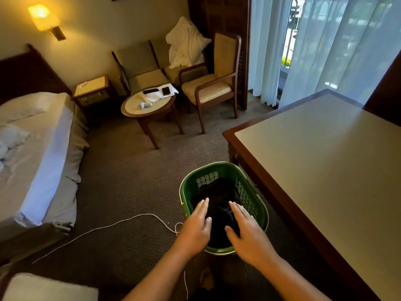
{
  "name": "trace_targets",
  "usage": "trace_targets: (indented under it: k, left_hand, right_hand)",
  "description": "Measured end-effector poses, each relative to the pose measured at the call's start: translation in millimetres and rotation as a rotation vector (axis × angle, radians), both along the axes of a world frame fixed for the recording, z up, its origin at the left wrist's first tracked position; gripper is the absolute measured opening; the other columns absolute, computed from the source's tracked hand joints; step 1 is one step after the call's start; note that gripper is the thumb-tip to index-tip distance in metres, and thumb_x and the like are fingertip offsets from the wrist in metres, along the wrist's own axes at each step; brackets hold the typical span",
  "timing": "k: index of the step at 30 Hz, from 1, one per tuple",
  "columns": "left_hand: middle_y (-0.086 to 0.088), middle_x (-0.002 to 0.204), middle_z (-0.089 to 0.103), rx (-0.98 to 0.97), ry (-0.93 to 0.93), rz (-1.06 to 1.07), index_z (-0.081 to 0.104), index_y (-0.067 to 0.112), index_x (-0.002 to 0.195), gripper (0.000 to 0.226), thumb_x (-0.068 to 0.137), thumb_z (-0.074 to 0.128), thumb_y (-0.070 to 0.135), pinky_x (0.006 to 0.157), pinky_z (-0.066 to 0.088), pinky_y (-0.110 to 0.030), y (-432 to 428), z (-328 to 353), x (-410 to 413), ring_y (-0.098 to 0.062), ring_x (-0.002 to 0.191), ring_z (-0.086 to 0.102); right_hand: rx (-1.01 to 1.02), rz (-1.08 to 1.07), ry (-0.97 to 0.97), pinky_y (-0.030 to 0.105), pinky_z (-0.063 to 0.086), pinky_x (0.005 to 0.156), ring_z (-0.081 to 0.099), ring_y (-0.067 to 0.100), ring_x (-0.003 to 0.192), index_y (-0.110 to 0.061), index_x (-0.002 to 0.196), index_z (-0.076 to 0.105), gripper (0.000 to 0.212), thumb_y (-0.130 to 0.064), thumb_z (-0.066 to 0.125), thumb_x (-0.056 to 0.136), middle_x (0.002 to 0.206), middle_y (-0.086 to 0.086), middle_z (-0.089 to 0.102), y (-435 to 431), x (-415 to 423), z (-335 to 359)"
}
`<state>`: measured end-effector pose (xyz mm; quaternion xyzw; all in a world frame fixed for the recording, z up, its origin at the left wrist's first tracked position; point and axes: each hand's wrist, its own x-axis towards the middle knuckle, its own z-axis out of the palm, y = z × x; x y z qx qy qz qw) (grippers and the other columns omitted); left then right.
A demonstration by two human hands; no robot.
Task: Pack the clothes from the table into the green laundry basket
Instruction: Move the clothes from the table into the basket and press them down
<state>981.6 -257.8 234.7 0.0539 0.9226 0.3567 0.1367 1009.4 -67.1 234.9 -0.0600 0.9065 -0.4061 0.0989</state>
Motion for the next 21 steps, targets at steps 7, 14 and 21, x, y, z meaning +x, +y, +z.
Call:
trace_targets:
  k: [7, 14, 21]
  left_hand:
    - [0.002, 0.172, 0.016, 0.007, -0.026, 0.006, 0.015, 0.023, 0.165, 0.063, 0.109, 0.045, 0.025, 0.123, 0.014, -0.021, -14.1, -13.8, -15.6, -0.009, 0.157, 0.010]
    - [0.000, 0.172, 0.016, 0.021, -0.036, -0.058, 0.017, 0.022, 0.164, 0.064, 0.108, 0.045, 0.024, 0.125, 0.015, -0.026, -45.0, -33.2, -70.5, -0.011, 0.157, 0.012]
    - [-0.008, 0.170, 0.021, -0.001, -0.076, -0.233, 0.021, 0.013, 0.163, 0.062, 0.106, 0.047, 0.017, 0.118, 0.010, -0.014, -109.1, -61.4, -153.5, -0.015, 0.157, 0.017]
  right_hand:
    - [0.013, -0.030, -0.057, 0.042, 0.022, 0.125, 0.008, 0.009, 0.154, -0.034, 0.160, 0.011, 0.074, -0.039, 0.055, 0.101, 0.167, -0.010, 0.016, -15.4, -9.8, -10.0]
    - [0.025, -0.127, -0.118, 0.040, 0.023, 0.125, 0.012, 0.008, 0.153, -0.035, 0.160, 0.014, 0.072, -0.036, 0.055, 0.101, 0.166, -0.011, 0.019, -51.4, -42.3, -24.6]
    - [0.001, -0.352, -0.222, 0.034, 0.026, 0.123, 0.020, 0.009, 0.152, -0.030, 0.159, 0.023, 0.067, -0.032, 0.056, 0.101, 0.165, -0.007, 0.027, -117.5, -94.1, -47.2]
